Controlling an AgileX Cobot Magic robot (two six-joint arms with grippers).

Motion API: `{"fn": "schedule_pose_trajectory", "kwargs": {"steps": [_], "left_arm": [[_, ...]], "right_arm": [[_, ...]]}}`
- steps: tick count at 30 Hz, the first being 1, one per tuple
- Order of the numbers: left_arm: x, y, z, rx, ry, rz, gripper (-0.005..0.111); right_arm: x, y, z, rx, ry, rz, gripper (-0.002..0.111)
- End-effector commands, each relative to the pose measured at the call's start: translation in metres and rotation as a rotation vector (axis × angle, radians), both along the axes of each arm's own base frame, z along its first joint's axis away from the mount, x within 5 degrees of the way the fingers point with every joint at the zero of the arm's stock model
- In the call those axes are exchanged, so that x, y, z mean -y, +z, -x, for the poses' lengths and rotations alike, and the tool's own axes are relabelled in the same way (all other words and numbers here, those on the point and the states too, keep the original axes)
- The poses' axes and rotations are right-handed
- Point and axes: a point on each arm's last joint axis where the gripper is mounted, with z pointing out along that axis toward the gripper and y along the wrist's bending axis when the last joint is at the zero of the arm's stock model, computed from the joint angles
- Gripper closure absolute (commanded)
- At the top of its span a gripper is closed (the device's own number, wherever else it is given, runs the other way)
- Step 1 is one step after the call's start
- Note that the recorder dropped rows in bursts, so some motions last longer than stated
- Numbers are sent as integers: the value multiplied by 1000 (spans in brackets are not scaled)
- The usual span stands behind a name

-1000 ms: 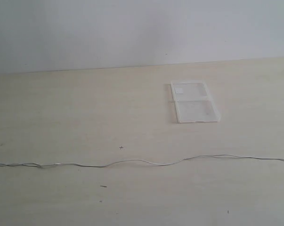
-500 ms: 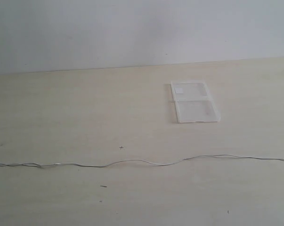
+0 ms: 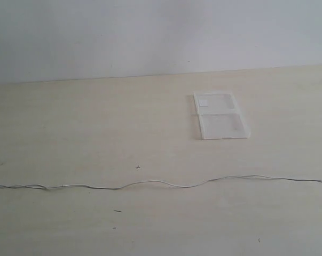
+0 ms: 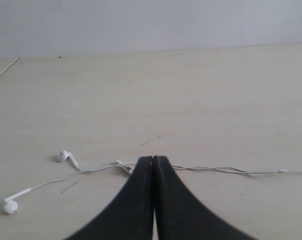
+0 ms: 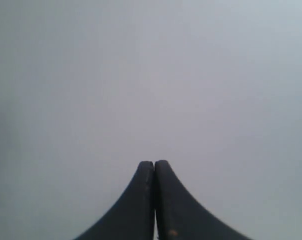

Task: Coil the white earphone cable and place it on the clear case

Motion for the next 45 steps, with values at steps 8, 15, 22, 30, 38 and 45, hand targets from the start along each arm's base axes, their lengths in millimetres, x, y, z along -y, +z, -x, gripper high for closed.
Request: {"fn": "schedule_pose_trajectory", "kwargs": {"steps": [8, 15, 22, 30, 38, 45], "left_arm": [[0, 1, 0, 16, -2, -7, 107], [0, 1, 0, 16, -2, -7, 107], [0, 1, 0, 16, -2, -7, 107], [0, 1, 0, 16, -2, -7, 107], [0, 1, 0, 16, -2, -7, 107], [0, 1, 0, 16, -2, -7, 107]], "right_arm": [[1, 140, -24, -333, -112, 309, 108], [-49, 148, -131, -849, 270, 363, 108], [-104, 83, -198, -1039, 749, 373, 108], [-156, 36, -248, -1123, 1090, 696, 97], [-237, -19, -260, -1192, 1220, 1013, 68], [-289, -48, -263, -1272, 1127, 1267, 68]]}}
